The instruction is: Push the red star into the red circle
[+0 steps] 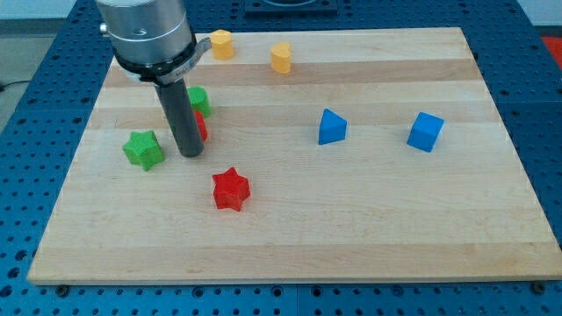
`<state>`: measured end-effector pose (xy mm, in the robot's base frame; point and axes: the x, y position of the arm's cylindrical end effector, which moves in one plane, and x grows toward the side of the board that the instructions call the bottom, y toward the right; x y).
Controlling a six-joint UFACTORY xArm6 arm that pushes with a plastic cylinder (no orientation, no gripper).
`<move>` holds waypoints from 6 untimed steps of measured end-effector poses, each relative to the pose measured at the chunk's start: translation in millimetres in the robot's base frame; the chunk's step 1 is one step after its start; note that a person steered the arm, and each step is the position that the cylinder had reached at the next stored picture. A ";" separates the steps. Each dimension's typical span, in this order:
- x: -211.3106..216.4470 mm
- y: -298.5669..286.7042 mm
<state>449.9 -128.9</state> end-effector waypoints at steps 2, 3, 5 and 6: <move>79.3 84.8; 105.7 53.0; 14.6 -20.3; 27.5 18.3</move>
